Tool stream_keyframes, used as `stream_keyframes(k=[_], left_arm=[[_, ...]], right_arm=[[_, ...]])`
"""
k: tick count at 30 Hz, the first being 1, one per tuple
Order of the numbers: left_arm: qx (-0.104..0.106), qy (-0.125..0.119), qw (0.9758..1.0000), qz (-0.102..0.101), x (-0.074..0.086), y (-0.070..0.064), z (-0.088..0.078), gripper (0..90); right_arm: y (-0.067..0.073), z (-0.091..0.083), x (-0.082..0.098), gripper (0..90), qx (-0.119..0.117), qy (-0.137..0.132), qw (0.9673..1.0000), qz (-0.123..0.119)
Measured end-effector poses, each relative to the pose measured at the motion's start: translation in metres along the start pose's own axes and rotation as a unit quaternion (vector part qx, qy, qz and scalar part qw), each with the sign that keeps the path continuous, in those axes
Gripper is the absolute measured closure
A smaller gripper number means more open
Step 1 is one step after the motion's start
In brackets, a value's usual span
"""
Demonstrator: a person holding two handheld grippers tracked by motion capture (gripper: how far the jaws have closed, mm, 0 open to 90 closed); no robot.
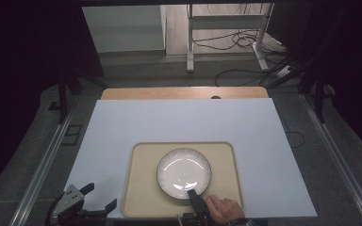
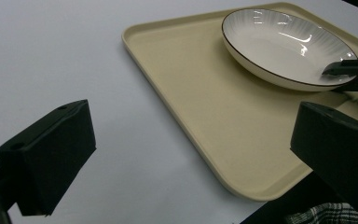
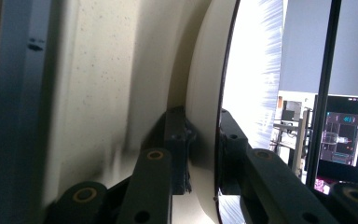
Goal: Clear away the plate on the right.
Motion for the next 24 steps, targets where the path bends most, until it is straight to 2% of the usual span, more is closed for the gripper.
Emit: stream_keyframes(k=[9, 11, 13, 24], left_arm=[[0.000, 0.003, 1.0000, 0.004, -0.0001, -0.0008, 0.0004, 0.0], [0.000, 0.002, 1.0000, 0.003, -0.0001, -0.0010, 0.0005, 0.0], [0.000, 0.002, 1.0000, 0.003, -0.0001, -0.0008, 0.0006, 0.0], [-0.001, 0.002, 1.0000, 0.003, -0.0001, -0.0008, 0.0005, 0.0]], right_arm=[[-0.0001, -0.0001, 0.0005, 76.1, -0.004, 0.000, 1.0000, 0.008], [-0.0010, -0.0003, 0.0010, 73.5, -0.003, 0.000, 0.9999, 0.013], [-0.0011, -0.0002, 0.0015, 72.2, 0.002, -0.004, 0.9998, 0.020], [-0.0049, -0.0057, 0.0032, 68.6, -0.007, -0.019, 0.9991, 0.036]])
Point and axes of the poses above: each handheld gripper's, and its own axes: z roughly forward along the jaws, x roughly out of its underside, y roughly to its left, the point moved 1 cm from there along z, roughly forward along the jaws, and after that the axes turned 7 degrees about -z, right-handed, at the moved point
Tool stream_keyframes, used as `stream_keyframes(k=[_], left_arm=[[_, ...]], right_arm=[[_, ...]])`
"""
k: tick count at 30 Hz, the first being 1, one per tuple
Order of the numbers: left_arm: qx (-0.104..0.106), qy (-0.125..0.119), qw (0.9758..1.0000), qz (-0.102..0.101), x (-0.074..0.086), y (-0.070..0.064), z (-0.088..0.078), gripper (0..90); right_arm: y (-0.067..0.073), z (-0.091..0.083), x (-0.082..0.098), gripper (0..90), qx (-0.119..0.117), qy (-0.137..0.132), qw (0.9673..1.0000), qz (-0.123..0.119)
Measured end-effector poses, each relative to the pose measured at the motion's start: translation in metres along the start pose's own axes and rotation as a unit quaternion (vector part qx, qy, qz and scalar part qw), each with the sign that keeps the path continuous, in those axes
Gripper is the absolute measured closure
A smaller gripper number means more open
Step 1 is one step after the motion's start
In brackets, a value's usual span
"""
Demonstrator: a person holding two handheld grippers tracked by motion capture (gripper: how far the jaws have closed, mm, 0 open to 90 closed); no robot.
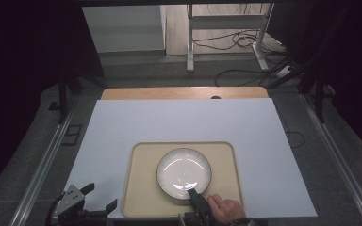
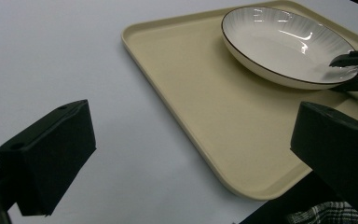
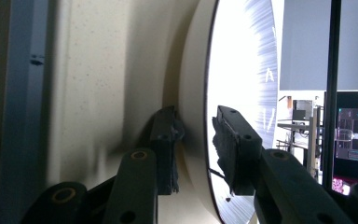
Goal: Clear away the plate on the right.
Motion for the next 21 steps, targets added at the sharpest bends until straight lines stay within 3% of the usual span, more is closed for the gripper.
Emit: stream_keyframes(k=[13, 21], left_arm=[[0.000, -0.002, 1.0000, -0.003, 0.000, 0.000, 0.000, 0.0], [-0.001, 0.000, 1.0000, -0.002, 0.000, 0.000, 0.000, 0.0]], right_arm=[[-0.004, -0.011, 0.003, 66.6, -0.006, -0.021, 0.9996, 0.018], [-0.009, -0.019, 0.007, 65.7, -0.010, -0.033, 0.9986, 0.041]])
Point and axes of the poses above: each handheld gripper's, and its own axes: z roughly forward along the jaws, x roughly out of its underside, y roughly to its left, the point moved 1 cm from there along z, roughly forward along the jaws, and after that the axes turned 7 degrees about -z, right-handed, at the moved point
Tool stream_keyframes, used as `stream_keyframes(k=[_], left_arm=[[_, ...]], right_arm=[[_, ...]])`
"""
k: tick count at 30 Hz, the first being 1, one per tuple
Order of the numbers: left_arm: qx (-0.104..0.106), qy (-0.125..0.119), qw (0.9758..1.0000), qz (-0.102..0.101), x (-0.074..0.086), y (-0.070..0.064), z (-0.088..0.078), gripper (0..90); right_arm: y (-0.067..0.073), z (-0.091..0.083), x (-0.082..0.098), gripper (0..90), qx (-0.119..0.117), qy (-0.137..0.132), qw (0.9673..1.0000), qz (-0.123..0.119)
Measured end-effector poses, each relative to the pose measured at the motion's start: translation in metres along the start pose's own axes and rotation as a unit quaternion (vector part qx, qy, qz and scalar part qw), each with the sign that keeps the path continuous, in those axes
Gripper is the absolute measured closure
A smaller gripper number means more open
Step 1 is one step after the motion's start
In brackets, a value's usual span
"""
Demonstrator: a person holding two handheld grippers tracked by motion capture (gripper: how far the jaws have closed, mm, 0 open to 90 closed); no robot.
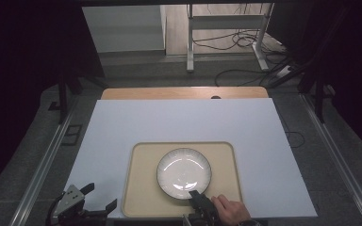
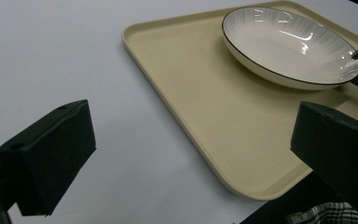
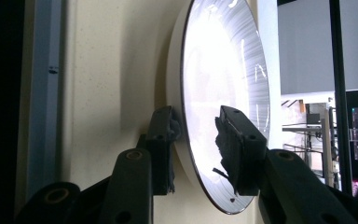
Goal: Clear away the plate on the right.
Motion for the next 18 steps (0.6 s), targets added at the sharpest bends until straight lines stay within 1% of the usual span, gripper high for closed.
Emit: stream_keyframes(k=[4, 6, 7, 10, 11, 12, 14, 17, 18], left_arm=[[0.000, 0.000, 1.0000, -0.001, 0.000, 0.000, 0.000, 0.0], [0.000, 0.000, 1.0000, -0.001, 0.000, 0.000, 0.000, 0.0], [0.000, 0.000, 1.0000, -0.001, 0.000, 0.000, 0.000, 0.0], [0.000, 0.000, 1.0000, -0.001, 0.000, 0.000, 0.000, 0.0], [0.000, 0.000, 1.0000, -0.002, 0.000, 0.000, 0.000, 0.0], [0.000, 0.000, 1.0000, -0.002, 0.000, 0.000, 0.000, 0.0], [0.000, 0.001, 1.0000, -0.002, 0.000, 0.000, 0.000, 0.0], [0.000, 0.001, 1.0000, -0.002, 0.000, 0.000, 0.000, 0.0], [0.000, 0.001, 1.0000, -0.002, 0.000, 0.000, 0.000, 0.0]], right_arm=[[-0.003, -0.004, 0.002, 65.3, -0.003, -0.009, 0.9998, 0.017], [-0.004, -0.005, 0.002, 65.2, -0.003, -0.011, 0.9997, 0.020], [-0.005, -0.006, 0.003, 64.7, -0.006, -0.013, 0.9995, 0.027], [-0.007, -0.008, 0.004, 64.3, -0.008, -0.017, 0.9993, 0.034], [-0.008, -0.008, 0.005, 64.3, -0.011, -0.020, 0.9991, 0.036], [-0.009, -0.009, 0.005, 64.2, -0.008, -0.021, 0.9990, 0.039], [-0.012, -0.011, 0.006, 64.1, -0.008, -0.021, 0.9987, 0.046], [-0.015, -0.012, 0.009, 64.1, -0.004, -0.025, 0.9979, 0.060], [-0.015, -0.012, 0.009, 64.1, -0.004, -0.025, 0.9979, 0.060]])
Point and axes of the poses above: each handheld gripper's, and its own axes: z roughly forward along the jaws, x roughly out of its underside, y roughly to its left, the point moved 1 cm from there along z, roughly forward along the jaws, and after that the axes turned 7 degrees about -z, right-handed, at the moved point
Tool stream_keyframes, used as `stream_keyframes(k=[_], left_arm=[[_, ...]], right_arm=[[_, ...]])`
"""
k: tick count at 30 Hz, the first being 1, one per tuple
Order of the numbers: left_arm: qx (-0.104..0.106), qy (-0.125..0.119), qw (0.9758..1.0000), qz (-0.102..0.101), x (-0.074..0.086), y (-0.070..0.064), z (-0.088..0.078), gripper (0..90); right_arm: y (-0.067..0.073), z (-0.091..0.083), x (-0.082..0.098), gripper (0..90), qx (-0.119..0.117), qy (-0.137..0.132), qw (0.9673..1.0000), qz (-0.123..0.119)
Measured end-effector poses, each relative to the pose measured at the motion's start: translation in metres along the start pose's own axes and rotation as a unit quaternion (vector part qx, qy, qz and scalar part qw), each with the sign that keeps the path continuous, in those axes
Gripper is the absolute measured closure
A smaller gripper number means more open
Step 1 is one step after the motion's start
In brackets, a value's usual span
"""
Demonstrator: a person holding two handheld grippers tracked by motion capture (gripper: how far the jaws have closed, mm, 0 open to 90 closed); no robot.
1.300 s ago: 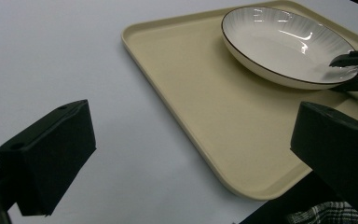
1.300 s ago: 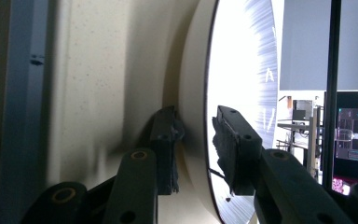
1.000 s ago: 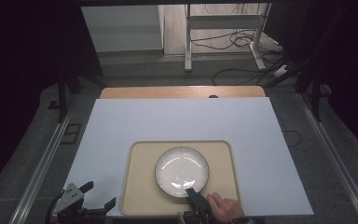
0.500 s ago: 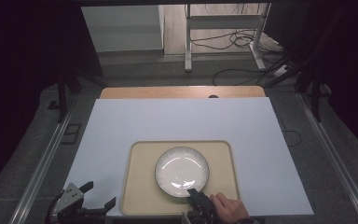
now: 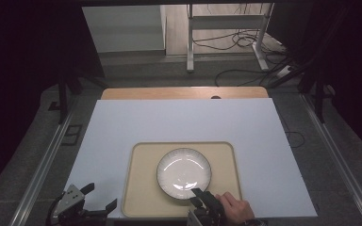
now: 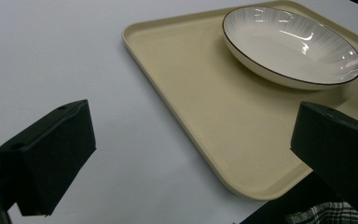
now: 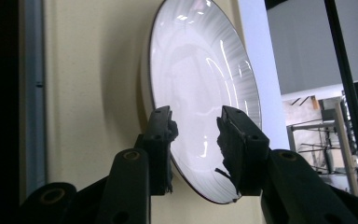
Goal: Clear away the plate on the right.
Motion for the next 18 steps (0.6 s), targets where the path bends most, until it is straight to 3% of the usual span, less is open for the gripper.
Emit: stream_keyframes(k=[5, 7, 12, 18], left_arm=[[0.000, 0.000, 1.0000, -0.001, 0.000, 0.000, 0.000, 0.0], [0.000, 0.000, 1.0000, -0.001, 0.000, 0.000, 0.000, 0.0], [0.000, 0.000, 1.0000, -0.001, 0.000, 0.000, 0.000, 0.0], [0.000, -0.001, 1.0000, -0.001, 0.000, 0.000, 0.000, 0.0]], right_arm=[[-0.006, -0.001, 0.005, 63.2, -0.001, -0.005, 0.9998, 0.020], [-0.009, -0.002, 0.007, 62.0, -0.001, -0.007, 0.9992, 0.039], [-0.013, -0.003, 0.010, 60.5, -0.003, -0.008, 0.9987, 0.050], [-0.018, -0.003, 0.015, 58.2, -0.011, -0.016, 0.9962, 0.085]])
Point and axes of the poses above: each handheld gripper's, and its own axes: z roughly forward along the jaws, x roughly out of its underside, y roughly to its left, the point moved 1 cm from there along z, roughly forward along the jaws, and after that the axes turned 7 degrees about -z, right-handed, at the moved point
